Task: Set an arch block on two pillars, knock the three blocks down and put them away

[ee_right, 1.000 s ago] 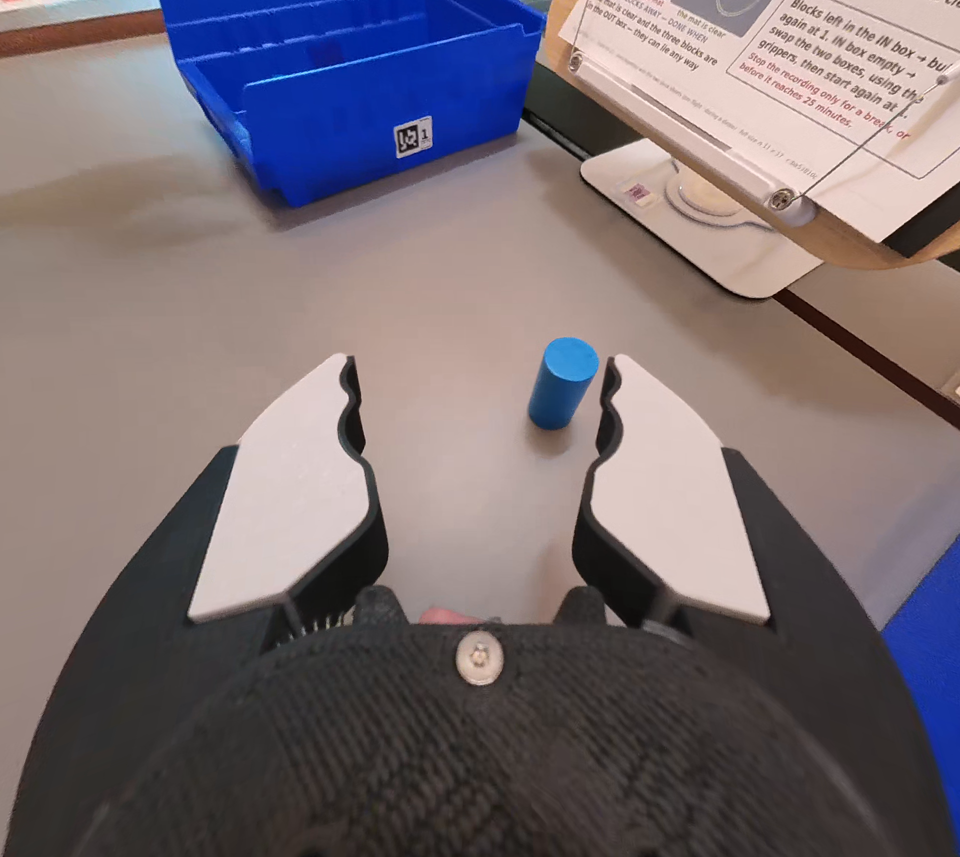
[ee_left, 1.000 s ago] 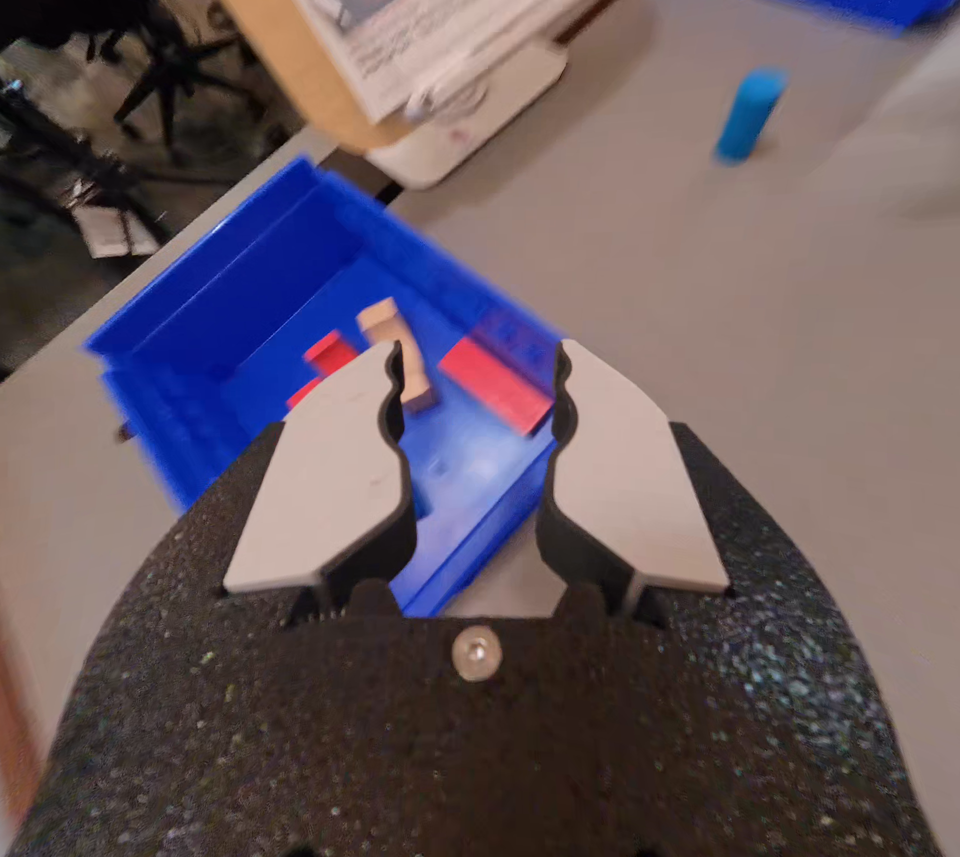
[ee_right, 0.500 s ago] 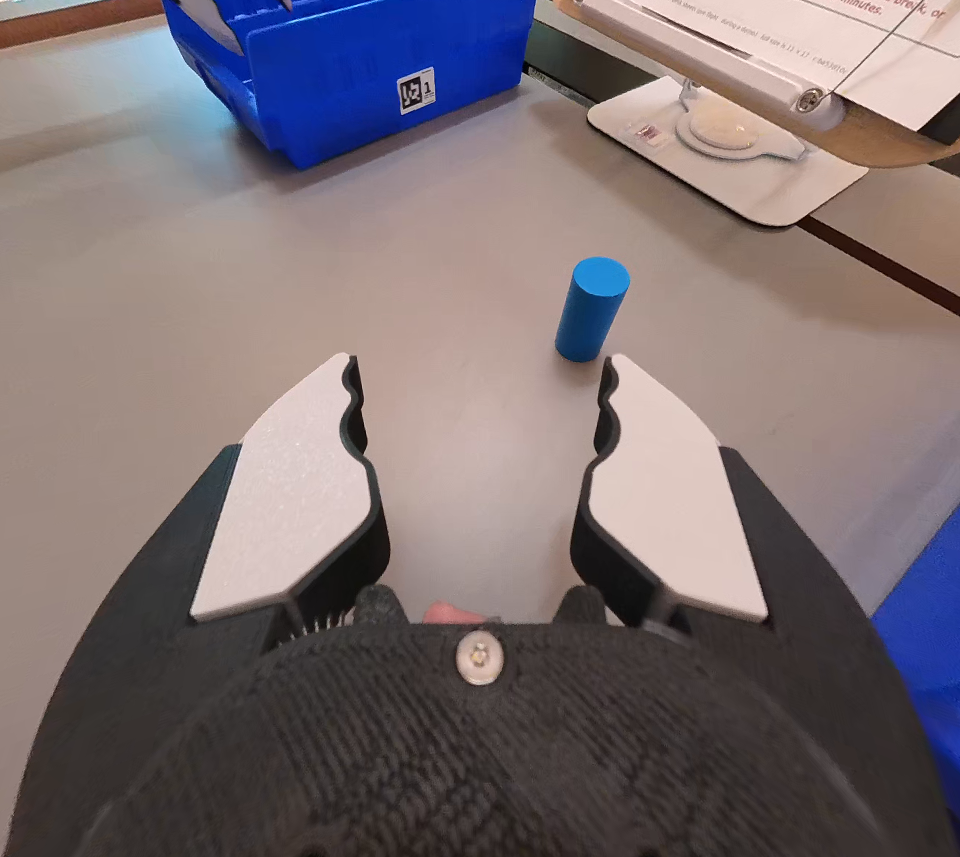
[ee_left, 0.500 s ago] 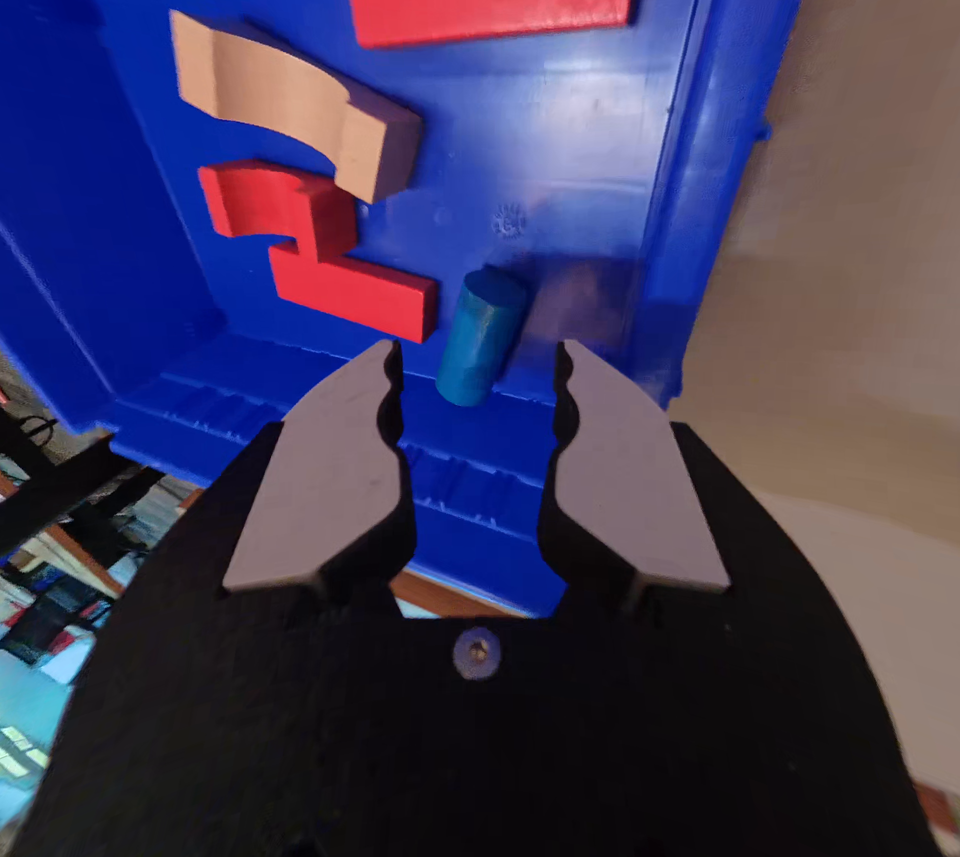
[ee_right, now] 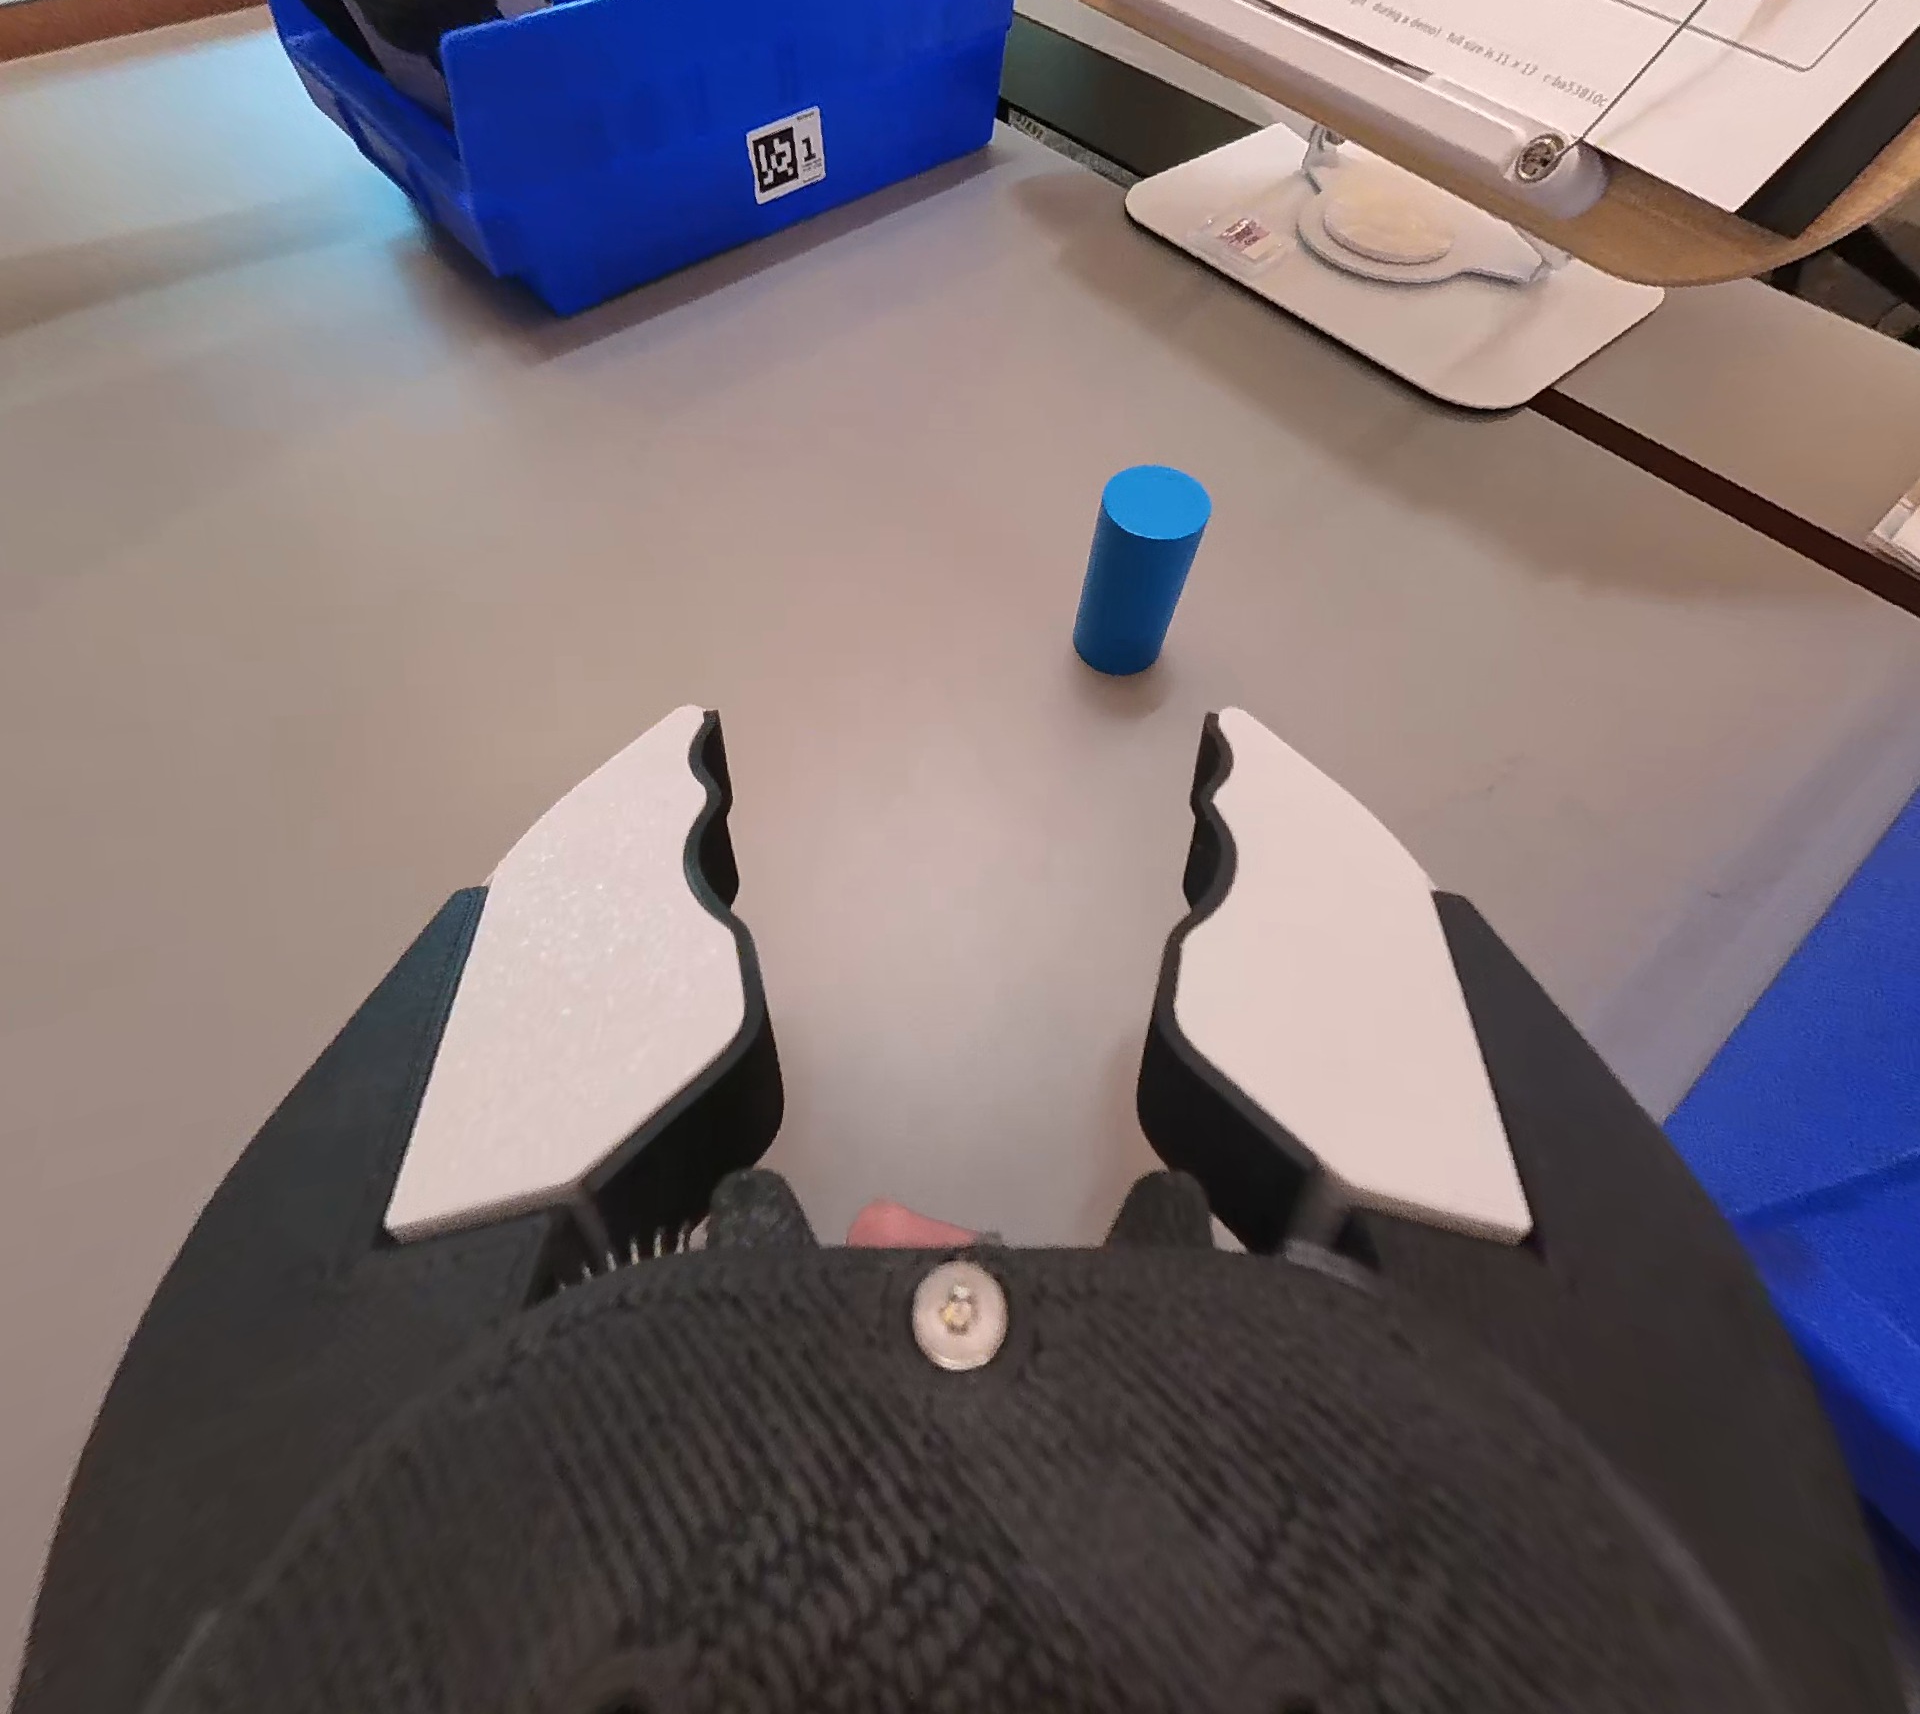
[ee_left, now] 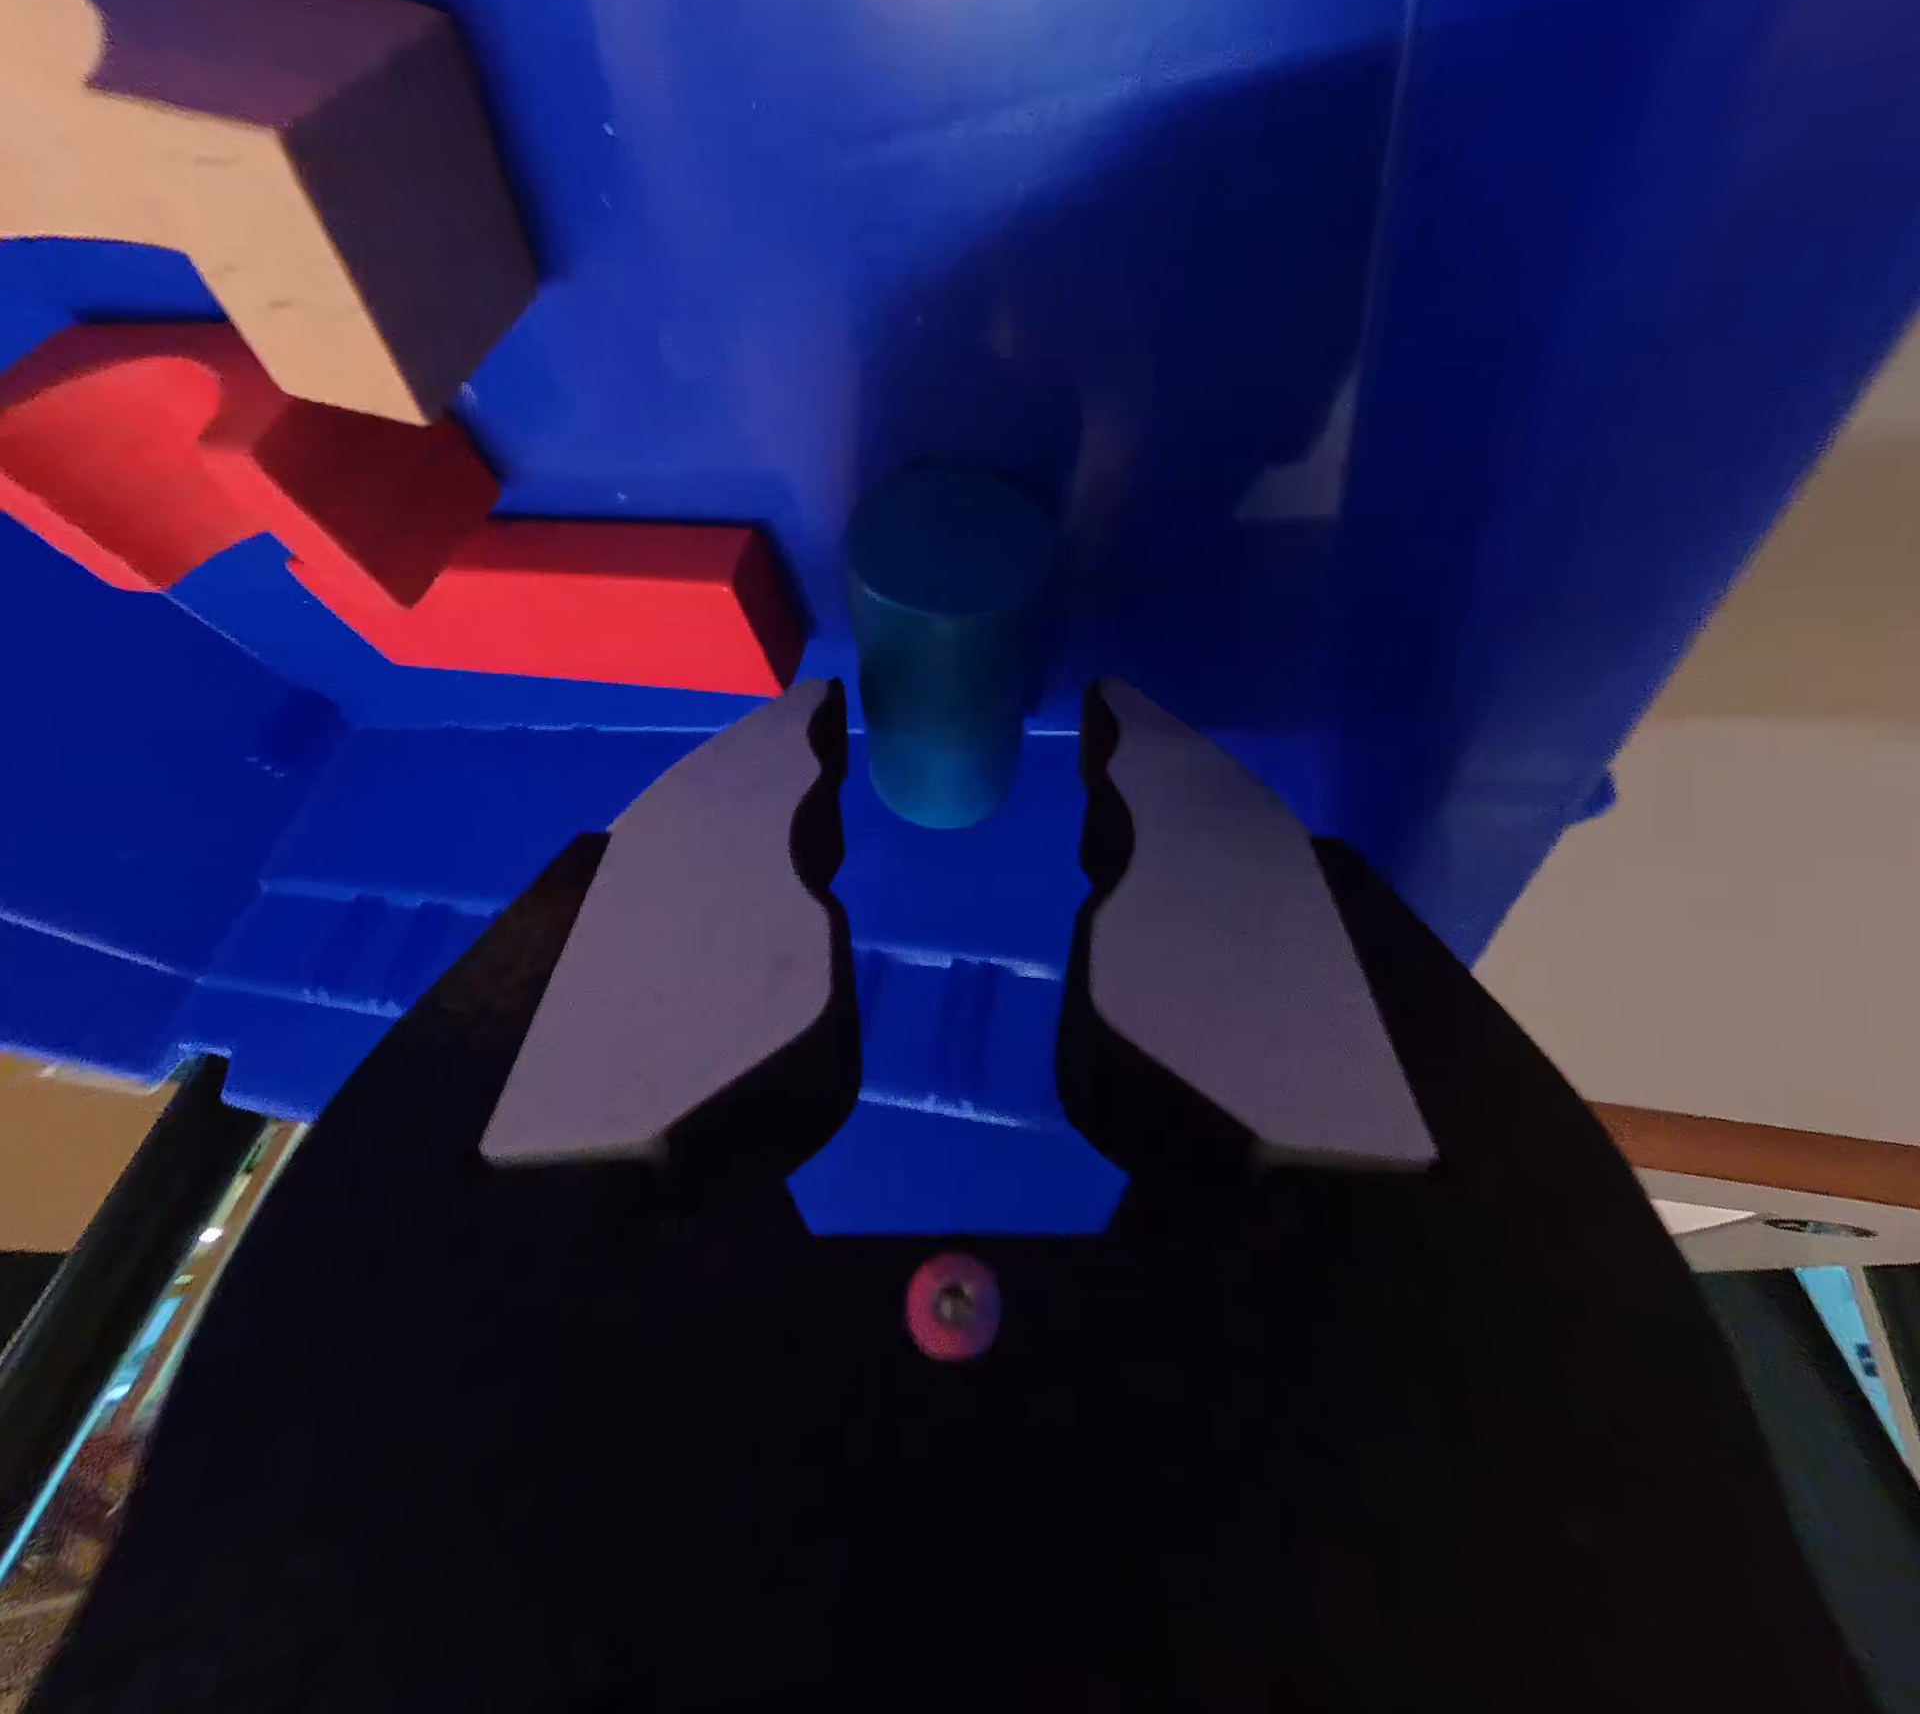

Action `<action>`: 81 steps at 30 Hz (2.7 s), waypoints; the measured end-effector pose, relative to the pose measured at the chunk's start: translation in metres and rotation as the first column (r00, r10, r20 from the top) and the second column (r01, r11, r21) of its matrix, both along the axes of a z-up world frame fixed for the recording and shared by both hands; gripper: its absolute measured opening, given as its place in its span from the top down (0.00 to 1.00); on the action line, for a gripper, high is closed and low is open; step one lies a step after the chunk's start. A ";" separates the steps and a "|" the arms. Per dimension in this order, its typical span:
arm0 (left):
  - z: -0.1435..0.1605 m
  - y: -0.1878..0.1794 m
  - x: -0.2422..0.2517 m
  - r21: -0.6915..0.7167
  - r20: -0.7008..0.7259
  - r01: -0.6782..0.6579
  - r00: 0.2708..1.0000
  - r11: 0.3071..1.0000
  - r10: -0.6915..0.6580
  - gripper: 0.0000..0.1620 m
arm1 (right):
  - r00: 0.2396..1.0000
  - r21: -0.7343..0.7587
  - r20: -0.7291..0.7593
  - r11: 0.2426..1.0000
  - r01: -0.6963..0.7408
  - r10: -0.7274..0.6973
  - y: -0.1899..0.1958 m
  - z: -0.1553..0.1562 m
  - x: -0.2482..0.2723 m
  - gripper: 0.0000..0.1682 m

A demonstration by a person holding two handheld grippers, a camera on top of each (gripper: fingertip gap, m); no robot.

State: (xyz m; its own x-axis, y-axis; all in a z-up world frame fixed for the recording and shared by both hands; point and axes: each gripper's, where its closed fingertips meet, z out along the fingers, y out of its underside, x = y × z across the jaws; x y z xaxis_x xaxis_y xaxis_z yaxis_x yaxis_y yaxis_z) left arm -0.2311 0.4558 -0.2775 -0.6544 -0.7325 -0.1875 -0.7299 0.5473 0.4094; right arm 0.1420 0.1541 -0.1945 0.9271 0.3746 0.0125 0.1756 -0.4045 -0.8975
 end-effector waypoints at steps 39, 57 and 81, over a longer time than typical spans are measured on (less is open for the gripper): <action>0.185 -0.236 0.246 -0.768 0.621 0.376 0.244 0.518 0.744 0.80 | 0.972 0.324 -0.023 0.921 -0.216 0.236 0.058 0.080 -0.141 0.65; 0.179 -0.250 0.258 -0.763 0.636 0.366 0.276 0.533 0.721 0.80 | 0.981 0.346 0.045 0.918 -0.194 0.190 0.062 0.081 -0.135 0.81; 0.186 -0.252 0.253 -0.693 0.715 0.301 0.409 0.655 0.567 0.80 | 0.976 0.337 0.133 0.918 -0.206 0.171 0.057 0.065 -0.130 0.81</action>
State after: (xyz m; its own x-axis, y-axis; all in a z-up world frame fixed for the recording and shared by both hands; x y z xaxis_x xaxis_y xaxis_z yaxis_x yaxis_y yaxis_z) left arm 0.0215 0.2042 -0.0915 -0.3268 -0.9449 0.0213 -0.4862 0.1488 -0.8611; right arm 0.0125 0.2113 -0.1298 0.8270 0.4976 0.2617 0.3132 -0.0212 -0.9495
